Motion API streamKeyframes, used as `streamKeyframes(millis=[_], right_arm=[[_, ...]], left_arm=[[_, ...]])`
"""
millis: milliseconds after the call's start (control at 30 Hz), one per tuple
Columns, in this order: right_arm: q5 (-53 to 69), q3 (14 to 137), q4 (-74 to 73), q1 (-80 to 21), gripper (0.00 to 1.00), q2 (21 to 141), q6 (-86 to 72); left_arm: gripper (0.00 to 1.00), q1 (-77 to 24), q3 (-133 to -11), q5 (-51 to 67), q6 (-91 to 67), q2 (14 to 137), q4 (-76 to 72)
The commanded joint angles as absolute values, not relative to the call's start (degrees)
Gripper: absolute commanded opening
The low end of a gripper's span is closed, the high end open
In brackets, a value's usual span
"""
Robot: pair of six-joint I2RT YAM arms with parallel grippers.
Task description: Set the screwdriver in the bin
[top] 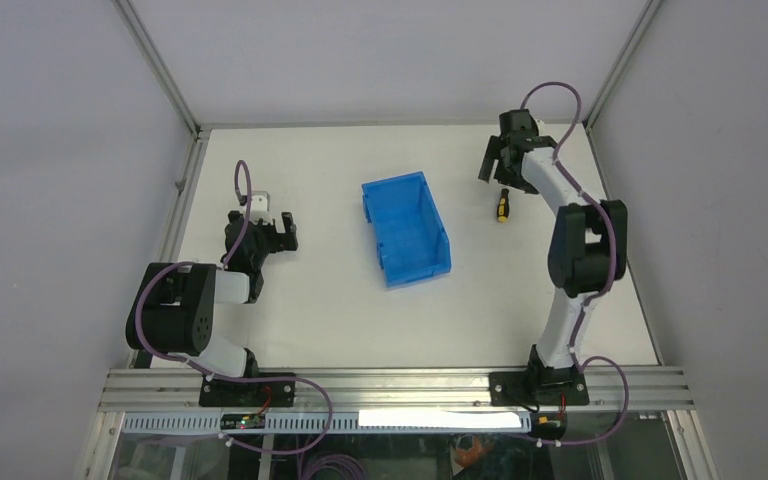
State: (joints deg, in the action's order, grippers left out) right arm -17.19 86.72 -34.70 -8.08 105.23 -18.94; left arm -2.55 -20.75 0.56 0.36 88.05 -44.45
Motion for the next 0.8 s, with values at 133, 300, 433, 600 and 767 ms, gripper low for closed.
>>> streamKeyframes(millis=[133,300,433,600,767], right_arm=[[-19.49,101.96,-50.22,-6.67,0.99,122.51,-17.34],[-18.18,100.67,-49.58,-6.07,0.83,124.95,-17.80],[-15.88,96.30,-46.96,-5.69,0.35,123.17,-18.36],[-13.30,93.94,-46.10,-5.21,0.00,119.43,-17.87],[-12.22,94.05,-45.88,-5.27,0.00,112.00,-15.57]], left_arm=[[0.99,-2.38,-21.97,1.66,-0.62,86.30,-45.89],[0.99,-2.41,-21.97,1.64,-0.62,86.35,-45.88],[0.99,-2.40,-21.97,1.65,-0.64,86.29,-45.92],[0.99,-2.39,-21.97,1.59,-0.66,86.26,-45.89],[0.99,-2.43,-21.97,1.66,-0.62,86.30,-45.90]])
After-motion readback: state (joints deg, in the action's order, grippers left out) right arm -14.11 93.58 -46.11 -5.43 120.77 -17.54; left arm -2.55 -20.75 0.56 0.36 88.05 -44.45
